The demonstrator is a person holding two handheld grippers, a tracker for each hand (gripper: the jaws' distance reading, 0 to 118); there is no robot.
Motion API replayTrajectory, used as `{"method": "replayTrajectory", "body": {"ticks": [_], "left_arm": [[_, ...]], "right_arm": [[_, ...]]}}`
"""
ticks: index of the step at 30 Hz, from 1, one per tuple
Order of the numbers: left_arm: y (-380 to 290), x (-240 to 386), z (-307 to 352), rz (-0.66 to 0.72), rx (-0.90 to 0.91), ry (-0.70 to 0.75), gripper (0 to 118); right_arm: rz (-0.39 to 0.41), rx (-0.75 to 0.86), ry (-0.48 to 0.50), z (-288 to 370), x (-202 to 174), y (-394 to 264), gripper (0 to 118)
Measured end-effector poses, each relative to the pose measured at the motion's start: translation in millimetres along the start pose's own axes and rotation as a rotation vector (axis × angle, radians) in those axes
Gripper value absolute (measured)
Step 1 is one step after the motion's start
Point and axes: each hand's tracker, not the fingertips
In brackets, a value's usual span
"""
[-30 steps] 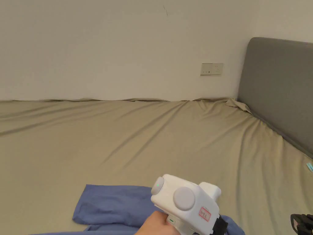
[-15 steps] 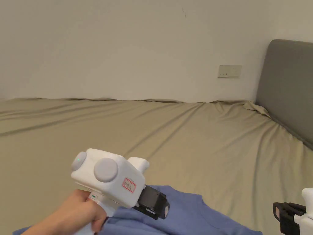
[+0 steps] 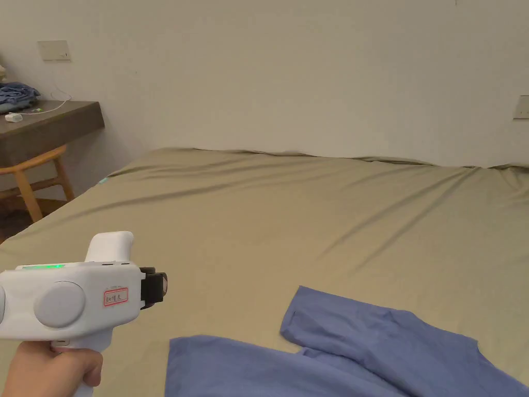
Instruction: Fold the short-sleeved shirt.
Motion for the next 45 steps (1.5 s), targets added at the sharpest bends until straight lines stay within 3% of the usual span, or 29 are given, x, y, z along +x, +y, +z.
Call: {"method": "replayTrajectory", "body": {"ticks": [5, 6, 8, 9, 14, 18, 20, 22, 23, 24, 25, 26, 27, 28, 29, 35, 36, 37, 38, 40, 42, 45], "left_arm": [[15, -8, -67, -0.038, -0.235, 0.017, 3], [15, -10, -89, -0.028, -0.307, 0.015, 25], [7, -9, -130, -0.034, -0.459, 0.034, 82], [1, -9, -148, -0.03, -0.514, 0.024, 87], [-24, -10, -215, 0.061, -0.654, 0.013, 87], [-38, -5, -241, 0.082, -0.667, 0.01, 87], [-38, -1, -240, 0.071, -0.662, 0.039, 81], [-36, 8, -224, 0.059, -0.642, 0.065, 0], [-35, 9, -221, 0.032, -0.632, 0.076, 1], [-35, 8, -221, 0.047, -0.618, -0.007, 1], [-37, 9, -218, 0.068, -0.613, -0.002, 1], [-37, 12, -216, 0.062, -0.618, 0.007, 1], [-39, 15, -214, 0.041, -0.615, 0.007, 1], [-40, 17, -213, 0.025, -0.611, 0.01, 1], [-42, 18, -212, 0.019, -0.608, 0.01, 1], [-44, 14, -208, 0.046, -0.593, -0.014, 1], [-45, 13, -206, 0.05, -0.587, -0.018, 1], [-46, 13, -204, 0.048, -0.582, -0.023, 1], [-45, 11, -205, 0.046, -0.572, -0.028, 1], [-41, 12, -197, 0.051, -0.562, -0.042, 0], [-30, 16, -186, 0.002, -0.493, -0.068, 0], [-5, 25, -158, -0.034, -0.349, -0.096, 1]], "right_arm": [[0.007, -0.016, 0.005, -7, -13, 5, 2], [0.012, -0.023, 0.007, -9, -15, 6, 2], [0.016, -0.039, 0.008, -13, -18, 5, 2], [0.013, -0.05, 0.011, -15, -18, 4, 2], [0.022, -0.103, 0.011, -25, -18, -6, 2], [0.025, -0.134, 0.008, -32, -12, -15, 2], [-0.002, -0.152, 0.004, -34, -4, -18, 2], [-0.039, -0.171, 0.002, -36, 5, -20, 2], [-0.053, -0.177, 0.002, -37, 10, -20, 4], [-0.075, -0.191, 0.002, -38, 14, -21, 11], [-0.098, -0.211, 0.012, -41, 20, -22, 28], [-0.123, -0.243, 0.026, -45, 25, -24, 68], [-0.14, -0.286, 0.053, -50, 29, -27, 98], [-0.158, -0.336, 0.079, -56, 31, -31, 111], [-0.177, -0.411, 0.101, -66, 33, -38, 112], [-0.301, -0.676, 0.061, -116, 34, -76, 111], [-0.325, -0.719, 0.024, -121, 34, -79, 99], [-0.324, -0.749, 0.0, -123, 34, -79, 65], [-0.31, -0.767, -0.008, -126, 34, -80, 15], [-0.307, -0.72, 0.025, -123, 33, -77, 9], [-0.22, -0.626, 0.022, -111, 22, -63, 9], [-0.245, -0.496, 0.074, -97, 17, -35, 9]]}}
